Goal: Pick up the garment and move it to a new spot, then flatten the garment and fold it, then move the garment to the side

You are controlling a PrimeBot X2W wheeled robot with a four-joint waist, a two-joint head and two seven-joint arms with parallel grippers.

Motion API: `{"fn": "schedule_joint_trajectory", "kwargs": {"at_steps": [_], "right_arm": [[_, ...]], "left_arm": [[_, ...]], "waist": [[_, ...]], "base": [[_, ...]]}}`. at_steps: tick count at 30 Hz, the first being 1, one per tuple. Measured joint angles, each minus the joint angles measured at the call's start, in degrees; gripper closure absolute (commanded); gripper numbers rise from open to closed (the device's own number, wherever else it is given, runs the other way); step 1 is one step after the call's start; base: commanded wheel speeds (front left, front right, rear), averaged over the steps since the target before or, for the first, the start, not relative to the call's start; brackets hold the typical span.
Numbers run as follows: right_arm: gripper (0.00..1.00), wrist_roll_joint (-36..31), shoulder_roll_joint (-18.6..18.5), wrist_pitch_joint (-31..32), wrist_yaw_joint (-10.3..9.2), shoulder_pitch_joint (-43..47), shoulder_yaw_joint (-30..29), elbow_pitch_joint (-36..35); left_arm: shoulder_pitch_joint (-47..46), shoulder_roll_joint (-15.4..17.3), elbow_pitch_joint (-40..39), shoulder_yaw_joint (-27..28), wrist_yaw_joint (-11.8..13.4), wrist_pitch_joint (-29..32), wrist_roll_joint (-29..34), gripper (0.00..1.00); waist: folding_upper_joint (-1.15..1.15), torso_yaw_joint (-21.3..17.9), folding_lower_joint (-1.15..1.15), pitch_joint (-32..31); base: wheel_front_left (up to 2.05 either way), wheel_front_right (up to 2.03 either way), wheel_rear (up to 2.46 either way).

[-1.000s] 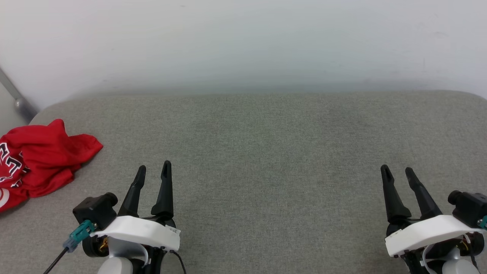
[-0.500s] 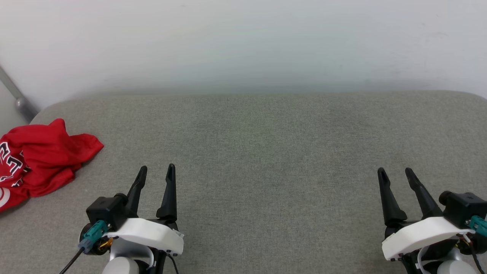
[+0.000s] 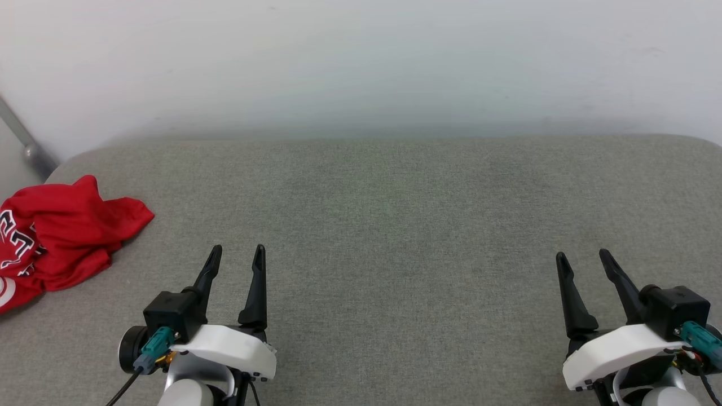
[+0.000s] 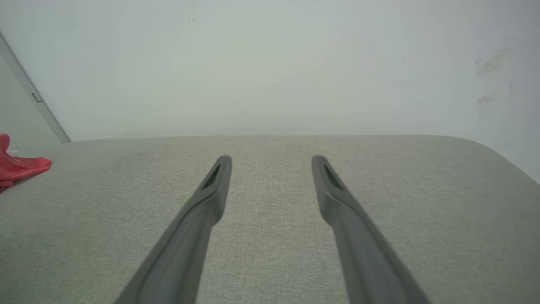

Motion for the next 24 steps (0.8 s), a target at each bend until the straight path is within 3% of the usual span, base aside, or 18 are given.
{"fn": "schedule_joint_trajectory", "kwargs": {"at_steps": [24], "right_arm": [[0.00,-7.7,0.1,-2.0,0.00,0.0,0.5,-0.4]], "left_arm": [[-0.7,-0.7,2.0,0.5,-0.1,-2.5,8.1,0.00]], "waist": [[0.00,-0.1,0.00,0.6]], "base": [[0.00,0.00,0.00]]}}
